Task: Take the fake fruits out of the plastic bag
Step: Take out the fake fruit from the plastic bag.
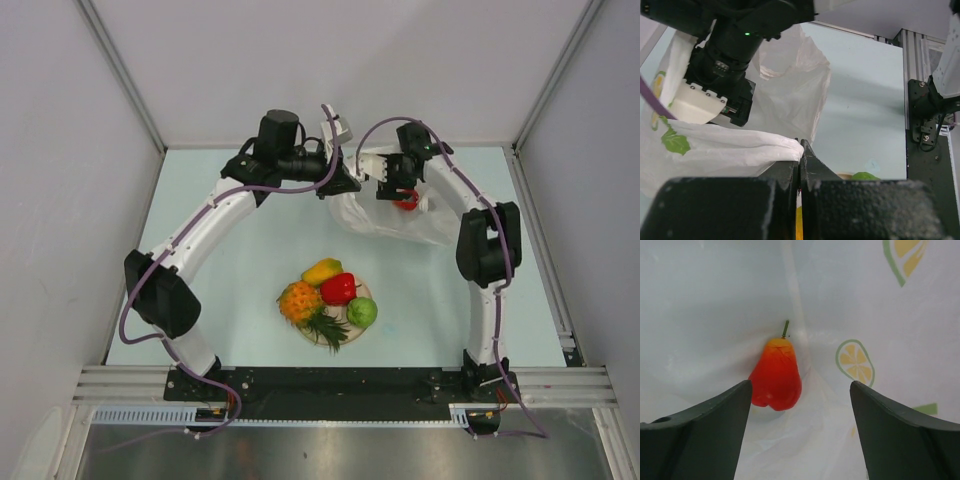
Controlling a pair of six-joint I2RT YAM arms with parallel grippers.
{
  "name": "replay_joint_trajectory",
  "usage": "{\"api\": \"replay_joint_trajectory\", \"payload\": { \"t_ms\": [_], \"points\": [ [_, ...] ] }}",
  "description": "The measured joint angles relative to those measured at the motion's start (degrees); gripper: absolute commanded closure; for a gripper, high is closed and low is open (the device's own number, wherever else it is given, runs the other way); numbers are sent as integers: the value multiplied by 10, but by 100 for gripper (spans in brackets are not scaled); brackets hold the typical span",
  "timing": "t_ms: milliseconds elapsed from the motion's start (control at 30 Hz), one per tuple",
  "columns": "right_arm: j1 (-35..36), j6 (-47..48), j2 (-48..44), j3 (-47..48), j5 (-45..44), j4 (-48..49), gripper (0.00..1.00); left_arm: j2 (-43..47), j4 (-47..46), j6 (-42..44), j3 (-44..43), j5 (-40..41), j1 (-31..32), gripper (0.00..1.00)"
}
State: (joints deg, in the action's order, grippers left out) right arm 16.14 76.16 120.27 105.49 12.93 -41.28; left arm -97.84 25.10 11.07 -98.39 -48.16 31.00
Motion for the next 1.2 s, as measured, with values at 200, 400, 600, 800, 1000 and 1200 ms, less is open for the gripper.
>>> {"api": "replay_joint_trajectory", "payload": {
  "t_ms": [200,400,600,800,1000,1200],
  "points": [
    [-3,19,102,142,-22,-90,12,0,2,1,3,3,0,100],
    [-3,24,151,209,-35,-177,12,0,5,6,12,6,0,100],
    [-2,29,152,207,-37,-218,19,0,6,6,13,6,0,100],
    [-1,24,152,190,-19,-208,14,0,5,6,17,6,0,100],
    [12,33,153,140,-15,-176,23,0,7,4,30,6,0,100],
    [25,19,173,155,-15,-164,52,0,7,3,34,6,0,100]
  ]
}}
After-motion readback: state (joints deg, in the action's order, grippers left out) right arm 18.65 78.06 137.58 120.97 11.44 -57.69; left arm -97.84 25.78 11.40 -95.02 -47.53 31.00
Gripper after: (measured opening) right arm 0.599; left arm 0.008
